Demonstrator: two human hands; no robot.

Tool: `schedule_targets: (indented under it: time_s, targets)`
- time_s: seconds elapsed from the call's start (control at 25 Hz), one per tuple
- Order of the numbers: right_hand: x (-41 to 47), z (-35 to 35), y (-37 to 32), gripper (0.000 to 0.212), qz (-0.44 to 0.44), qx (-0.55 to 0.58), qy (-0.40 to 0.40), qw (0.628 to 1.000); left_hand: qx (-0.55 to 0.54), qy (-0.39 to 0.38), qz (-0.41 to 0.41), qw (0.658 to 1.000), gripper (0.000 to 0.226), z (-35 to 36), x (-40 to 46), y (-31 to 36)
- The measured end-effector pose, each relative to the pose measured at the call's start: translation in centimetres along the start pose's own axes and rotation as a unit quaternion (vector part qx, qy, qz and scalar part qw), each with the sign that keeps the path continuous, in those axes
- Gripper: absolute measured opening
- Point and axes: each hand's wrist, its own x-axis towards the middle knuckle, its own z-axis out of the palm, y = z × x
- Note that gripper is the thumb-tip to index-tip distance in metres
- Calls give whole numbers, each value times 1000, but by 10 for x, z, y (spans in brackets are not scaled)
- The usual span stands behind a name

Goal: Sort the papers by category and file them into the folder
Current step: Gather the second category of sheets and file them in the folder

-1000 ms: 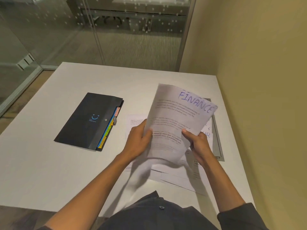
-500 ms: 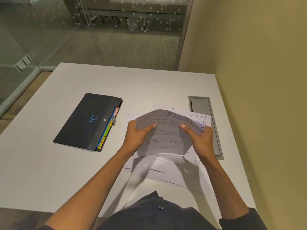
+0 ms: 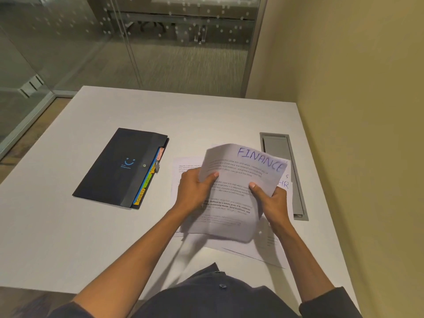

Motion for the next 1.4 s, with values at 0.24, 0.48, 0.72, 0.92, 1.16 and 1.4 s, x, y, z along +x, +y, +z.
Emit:
schedule_targets:
  time_s: [0.24,0.48,0.72,0.92,1.16,1.4]
  targets:
    - [11,0,-3,36,70,179,25,981,278,54,267,921,25,-1,2,41]
    - [13,-2,-6,33,111,253,7,961,357,36,329,873,35,2,-3,37]
    - [9,-1,-13,34,100,221,14,970,182,5,210,961,28,-4,1,26]
    - [2,-5,-26,11,82,172,54,980,-213,-58,-128,967,25,-24,-2,35]
    - [0,-6,-43,8,15,93,111,989,-216,-128,-175,952,21,-29,-19,22]
    - [21,-17,-71,18,-97,16,162,982,-224,-117,-154,955,24,-26,-22,19]
